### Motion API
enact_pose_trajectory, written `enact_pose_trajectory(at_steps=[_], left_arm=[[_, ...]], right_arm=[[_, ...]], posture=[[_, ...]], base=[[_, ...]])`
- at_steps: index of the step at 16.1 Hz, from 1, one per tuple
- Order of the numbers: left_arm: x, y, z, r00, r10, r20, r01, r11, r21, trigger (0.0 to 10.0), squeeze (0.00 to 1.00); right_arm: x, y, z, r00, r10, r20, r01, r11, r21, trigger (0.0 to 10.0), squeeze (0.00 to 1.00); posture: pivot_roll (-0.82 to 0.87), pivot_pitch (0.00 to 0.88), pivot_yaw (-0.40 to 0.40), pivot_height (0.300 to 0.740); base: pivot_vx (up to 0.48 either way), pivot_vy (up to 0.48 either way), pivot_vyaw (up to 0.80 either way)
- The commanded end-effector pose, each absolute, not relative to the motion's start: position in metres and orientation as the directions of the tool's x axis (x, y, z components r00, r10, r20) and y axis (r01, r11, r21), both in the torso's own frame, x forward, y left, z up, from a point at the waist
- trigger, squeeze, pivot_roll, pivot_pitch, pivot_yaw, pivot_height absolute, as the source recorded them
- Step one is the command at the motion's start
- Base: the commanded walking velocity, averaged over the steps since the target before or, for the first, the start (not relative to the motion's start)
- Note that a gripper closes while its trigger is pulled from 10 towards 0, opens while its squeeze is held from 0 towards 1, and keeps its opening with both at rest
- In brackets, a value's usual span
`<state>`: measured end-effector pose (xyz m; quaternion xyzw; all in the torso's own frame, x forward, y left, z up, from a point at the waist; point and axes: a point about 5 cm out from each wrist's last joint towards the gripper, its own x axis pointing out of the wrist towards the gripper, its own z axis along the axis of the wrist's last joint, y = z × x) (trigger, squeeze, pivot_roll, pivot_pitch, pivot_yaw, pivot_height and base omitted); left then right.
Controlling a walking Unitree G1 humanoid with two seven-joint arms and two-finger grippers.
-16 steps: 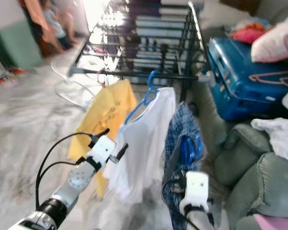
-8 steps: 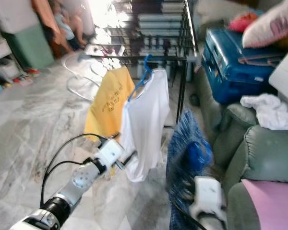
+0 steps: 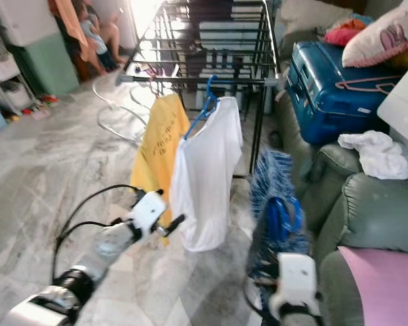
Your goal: Hang hanger
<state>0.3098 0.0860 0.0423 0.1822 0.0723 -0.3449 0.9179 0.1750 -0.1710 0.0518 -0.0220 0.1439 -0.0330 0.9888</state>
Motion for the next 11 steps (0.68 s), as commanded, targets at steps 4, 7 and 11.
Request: enact_pose_trajectory(at_steps=[4, 7, 11], left_arm=[[0.320, 0.085, 0.051, 0.842, -0.504, -0.194, 0.540, 0.790, 0.291, 10.0, 0.00], [0.320, 0.094, 0.050, 0.844, -0.498, -0.199, 0.536, 0.797, 0.278, 10.0, 0.00], [0.321, 0.105, 0.043, 0.871, -0.423, -0.250, 0.479, 0.844, 0.241, 10.0, 0.00]], right_arm=[[0.182, -0.193, 0.063, 0.942, -0.259, -0.214, 0.249, 0.966, -0.074, 10.0, 0.00], [0.179, -0.201, 0.053, 0.920, -0.297, -0.255, 0.284, 0.955, -0.087, 10.0, 0.00], [0.190, -0.194, 0.054, 0.936, -0.245, -0.253, 0.222, 0.968, -0.114, 10.0, 0.00]], posture=[[0.02, 0.000, 0.017, 0.740], [0.01, 0.000, 0.004, 0.740], [0.02, 0.000, -0.011, 0.740]], base=[[0.000, 0.000, 0.00], [0.000, 0.082, 0.00], [0.000, 0.456, 0.00]])
